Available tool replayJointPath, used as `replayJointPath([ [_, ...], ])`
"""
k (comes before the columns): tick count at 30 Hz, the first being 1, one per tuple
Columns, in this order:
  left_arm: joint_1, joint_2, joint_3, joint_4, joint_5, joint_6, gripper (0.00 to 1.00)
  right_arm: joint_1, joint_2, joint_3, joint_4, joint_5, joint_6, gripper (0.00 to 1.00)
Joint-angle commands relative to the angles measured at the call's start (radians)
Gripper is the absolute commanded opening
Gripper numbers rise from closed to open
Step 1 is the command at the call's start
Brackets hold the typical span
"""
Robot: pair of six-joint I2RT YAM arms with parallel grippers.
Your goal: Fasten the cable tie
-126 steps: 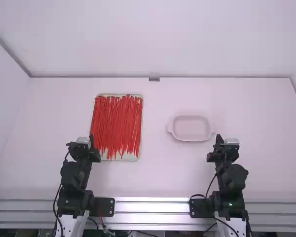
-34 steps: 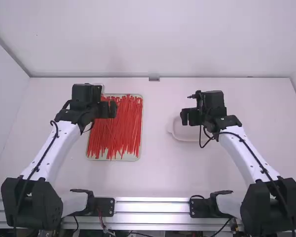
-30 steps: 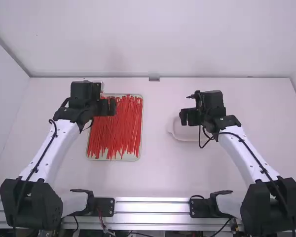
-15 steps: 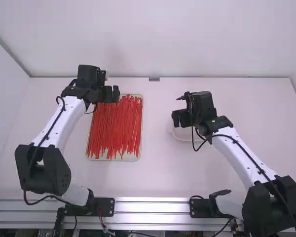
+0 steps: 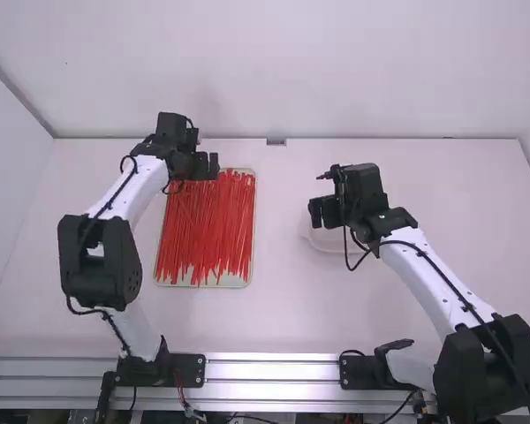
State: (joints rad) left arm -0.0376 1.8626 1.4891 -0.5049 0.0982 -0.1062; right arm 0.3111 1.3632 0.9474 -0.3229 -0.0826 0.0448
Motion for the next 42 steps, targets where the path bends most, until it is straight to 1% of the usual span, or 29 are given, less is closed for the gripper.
replayJointPath([
  [1, 0.003, 0.029, 0.035, 0.005, -0.041, -0.015, 0.99, -0.005, 0.002, 0.035, -0.003, 0.005, 0.000, 0.98],
  [4, 0.011, 0.063, 0.040, 0.032, -0.067, -0.009, 0.99, -0.003, 0.002, 0.035, -0.006, 0.005, 0.000, 0.98],
  [14, 0.048, 0.132, 0.038, 0.080, -0.062, -0.010, 0.99, -0.004, 0.002, 0.035, -0.022, 0.005, -0.001, 0.98],
  [20, 0.078, 0.169, 0.038, 0.118, -0.006, -0.008, 0.99, -0.004, 0.002, 0.035, -0.021, 0.005, 0.000, 0.98],
  [37, 0.076, 0.281, 0.038, 0.222, -0.002, -0.036, 1.00, -0.005, 0.002, 0.035, -0.022, 0.005, -0.008, 0.98],
  [41, 0.076, 0.289, 0.038, 0.235, -0.002, -0.038, 0.96, -0.006, 0.002, 0.035, -0.022, 0.006, -0.008, 0.98],
  [42, 0.077, 0.290, 0.038, 0.238, -0.002, -0.039, 0.92, -0.005, 0.002, 0.035, -0.022, 0.006, -0.008, 0.98],
])
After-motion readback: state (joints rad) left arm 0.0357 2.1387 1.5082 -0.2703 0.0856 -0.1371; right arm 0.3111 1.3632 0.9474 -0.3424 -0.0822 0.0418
